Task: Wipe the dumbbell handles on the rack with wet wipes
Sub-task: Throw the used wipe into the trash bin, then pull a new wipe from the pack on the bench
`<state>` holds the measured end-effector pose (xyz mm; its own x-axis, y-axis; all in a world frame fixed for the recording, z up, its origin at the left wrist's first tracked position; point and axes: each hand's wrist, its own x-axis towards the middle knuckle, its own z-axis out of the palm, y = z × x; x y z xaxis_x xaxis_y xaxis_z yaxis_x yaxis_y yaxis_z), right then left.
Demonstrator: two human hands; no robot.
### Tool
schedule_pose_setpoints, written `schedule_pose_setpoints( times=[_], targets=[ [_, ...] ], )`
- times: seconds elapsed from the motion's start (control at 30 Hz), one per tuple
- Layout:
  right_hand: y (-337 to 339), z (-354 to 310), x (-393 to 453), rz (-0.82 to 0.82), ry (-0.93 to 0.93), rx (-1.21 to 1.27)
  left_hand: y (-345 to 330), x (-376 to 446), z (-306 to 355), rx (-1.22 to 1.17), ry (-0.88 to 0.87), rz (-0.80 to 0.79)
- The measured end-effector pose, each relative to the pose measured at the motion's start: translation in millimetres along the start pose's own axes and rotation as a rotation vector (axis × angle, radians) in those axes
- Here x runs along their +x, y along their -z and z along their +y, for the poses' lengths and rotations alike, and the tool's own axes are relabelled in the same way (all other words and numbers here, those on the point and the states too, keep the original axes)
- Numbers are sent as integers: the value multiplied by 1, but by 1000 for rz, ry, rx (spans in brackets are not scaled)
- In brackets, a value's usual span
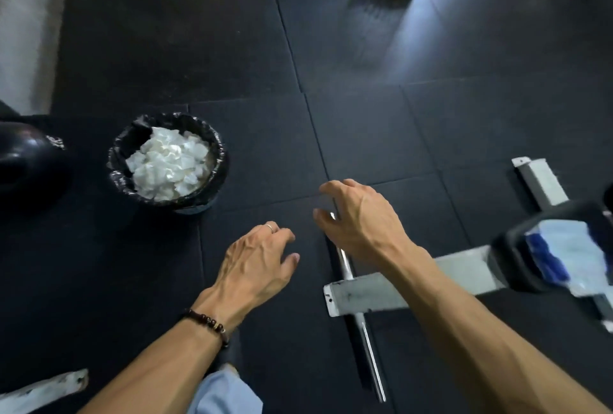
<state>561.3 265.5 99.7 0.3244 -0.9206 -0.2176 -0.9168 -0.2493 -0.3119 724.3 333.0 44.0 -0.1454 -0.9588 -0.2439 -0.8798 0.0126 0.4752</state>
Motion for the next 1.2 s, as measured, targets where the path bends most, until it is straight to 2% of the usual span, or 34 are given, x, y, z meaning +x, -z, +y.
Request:
schedule_pose_setpoints(
  times=[0.27, 0.4, 0.6, 0.83, 1.0, 1.1, 1.2],
  targets=[
    [54, 175, -197, 136, -204, 23, -103, -57, 228, 5, -214, -90],
    [76, 254, -253, 144, -308, 70, -144, -62, 312, 6, -278, -110],
    [89, 360, -263, 112, -430, 150, -199, -7, 393, 1, -298, -168],
    [79, 488, -239, 79, -508, 181, -261, 77, 462, -29, -283, -121],
    [68, 564, -206, 19, -419, 160, -298, 120, 497, -9, -222, -37],
    [54, 601, -173, 7, -248, 158, -326, 142, 506, 74, -209, 94],
    [36, 626, -148, -57, -64, 82, -352, 155, 507, 106, -114, 162]
  ],
)
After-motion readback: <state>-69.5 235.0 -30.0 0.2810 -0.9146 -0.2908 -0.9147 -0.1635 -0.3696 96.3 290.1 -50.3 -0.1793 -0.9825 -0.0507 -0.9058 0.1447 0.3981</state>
